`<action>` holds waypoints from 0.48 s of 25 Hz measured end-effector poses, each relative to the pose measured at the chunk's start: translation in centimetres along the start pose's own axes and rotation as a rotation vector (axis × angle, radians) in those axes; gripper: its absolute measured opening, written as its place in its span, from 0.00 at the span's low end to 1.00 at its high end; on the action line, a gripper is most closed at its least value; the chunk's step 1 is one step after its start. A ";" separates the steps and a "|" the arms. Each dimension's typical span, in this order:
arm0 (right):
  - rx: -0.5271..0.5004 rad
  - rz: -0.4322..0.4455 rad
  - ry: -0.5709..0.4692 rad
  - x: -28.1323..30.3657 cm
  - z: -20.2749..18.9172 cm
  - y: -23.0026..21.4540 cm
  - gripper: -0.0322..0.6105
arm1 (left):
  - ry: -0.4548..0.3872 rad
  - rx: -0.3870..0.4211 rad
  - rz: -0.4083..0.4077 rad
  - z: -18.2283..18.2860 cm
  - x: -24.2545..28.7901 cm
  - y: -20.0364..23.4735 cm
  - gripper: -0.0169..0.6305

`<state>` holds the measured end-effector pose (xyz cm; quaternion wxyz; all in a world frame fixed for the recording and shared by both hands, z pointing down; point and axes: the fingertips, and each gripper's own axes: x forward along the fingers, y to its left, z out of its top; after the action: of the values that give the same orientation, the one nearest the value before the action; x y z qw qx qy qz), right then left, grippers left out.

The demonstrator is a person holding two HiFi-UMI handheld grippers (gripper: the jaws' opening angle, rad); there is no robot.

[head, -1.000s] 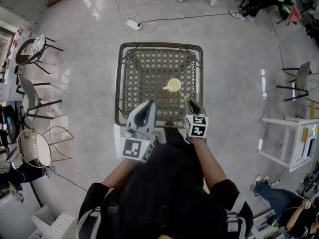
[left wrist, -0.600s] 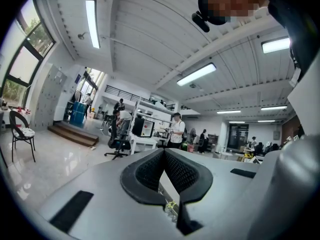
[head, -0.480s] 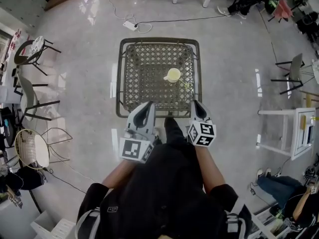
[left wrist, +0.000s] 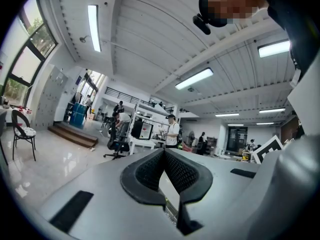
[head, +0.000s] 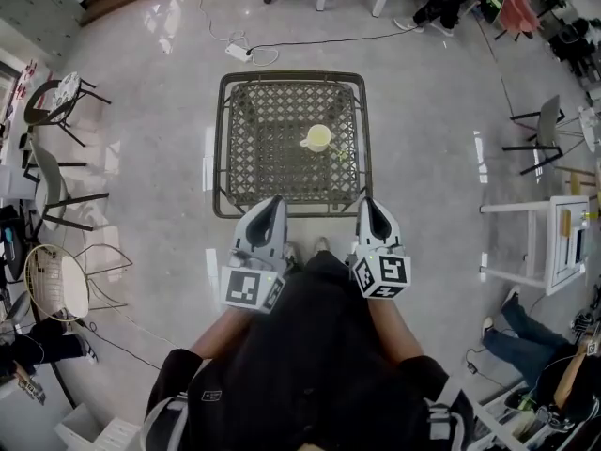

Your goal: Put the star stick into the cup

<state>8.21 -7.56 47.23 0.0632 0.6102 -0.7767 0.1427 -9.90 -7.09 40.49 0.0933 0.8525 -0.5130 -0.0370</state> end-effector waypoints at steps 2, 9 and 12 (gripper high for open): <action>-0.001 0.013 -0.018 -0.6 0.9 0.1 0.07 | -0.003 0.006 0.008 0.2 0.0 -0.3 0.05; 0.014 0.057 -0.023 -2.5 1.5 -0.9 0.07 | -0.016 0.003 0.039 0.6 0.2 -2.0 0.05; 0.017 0.070 -0.021 -3.1 1.6 -1.1 0.07 | -0.014 0.006 0.044 0.7 0.2 -2.7 0.05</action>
<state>10.11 -5.39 45.07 0.0448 0.5845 -0.7970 0.1453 -7.58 -6.16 39.30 0.0880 0.8410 -0.5324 -0.0393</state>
